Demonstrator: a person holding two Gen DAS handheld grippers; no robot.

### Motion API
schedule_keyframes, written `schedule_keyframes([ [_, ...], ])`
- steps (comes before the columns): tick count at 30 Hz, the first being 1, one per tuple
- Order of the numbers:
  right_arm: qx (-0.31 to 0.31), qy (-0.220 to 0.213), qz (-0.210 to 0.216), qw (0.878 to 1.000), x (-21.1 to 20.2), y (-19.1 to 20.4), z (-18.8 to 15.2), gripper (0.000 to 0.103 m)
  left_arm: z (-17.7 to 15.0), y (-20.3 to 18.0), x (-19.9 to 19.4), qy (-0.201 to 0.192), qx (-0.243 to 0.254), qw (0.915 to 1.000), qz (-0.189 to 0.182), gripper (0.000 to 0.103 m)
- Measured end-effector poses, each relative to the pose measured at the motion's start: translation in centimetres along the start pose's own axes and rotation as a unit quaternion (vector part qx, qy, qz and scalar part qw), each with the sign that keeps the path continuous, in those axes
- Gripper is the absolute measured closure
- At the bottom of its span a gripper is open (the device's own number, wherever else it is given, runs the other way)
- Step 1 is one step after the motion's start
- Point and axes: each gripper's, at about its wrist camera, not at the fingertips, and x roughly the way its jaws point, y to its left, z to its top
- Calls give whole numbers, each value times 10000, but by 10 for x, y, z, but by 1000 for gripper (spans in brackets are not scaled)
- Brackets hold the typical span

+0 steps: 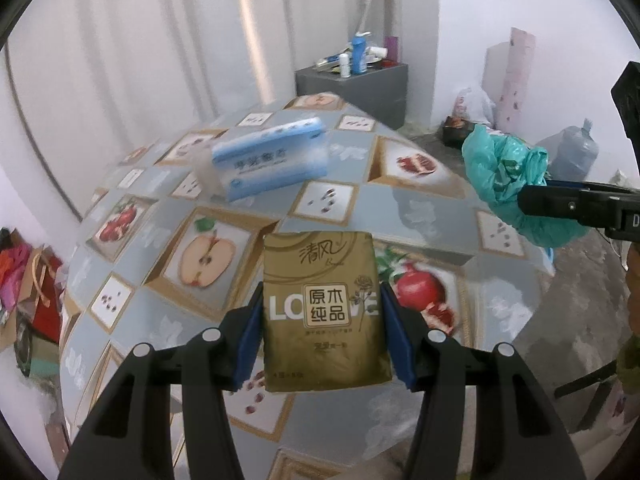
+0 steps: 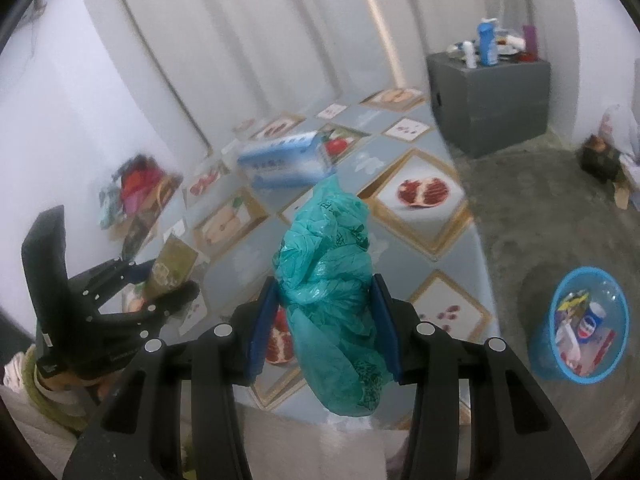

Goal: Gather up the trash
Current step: 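Carry the tissue pack and teal bag over the blue wastebasket, then open the left tool over the basket while the right tool releases the teal bag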

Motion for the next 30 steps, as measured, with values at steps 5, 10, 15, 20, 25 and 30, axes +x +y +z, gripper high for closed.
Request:
schedule_keyframes([
  [5,329,-318,-213,9987,-28,-29,-5,60,20,-31,-2,-143,313,9991,-258,50],
  [10,937,-729,-676,9906,-64,-74,-13,60,51,-66,3,-233,539,9943,-889,50],
  [15,2036,-1199,-1152,9648,-104,-137,-30,60,92,-103,16,-132,636,9829,-1726,50],
  [20,3054,-1465,-1676,9258,-131,-198,-60,59,135,-166,46,191,945,9656,-2413,50],
  [25,3722,-1409,-1886,8978,-131,-248,-83,59,162,-238,92,746,1202,9464,-2904,50],
  [30,4164,-1169,-1857,8823,-105,-291,-96,58,174,-313,159,1549,1380,9306,-3017,50],
])
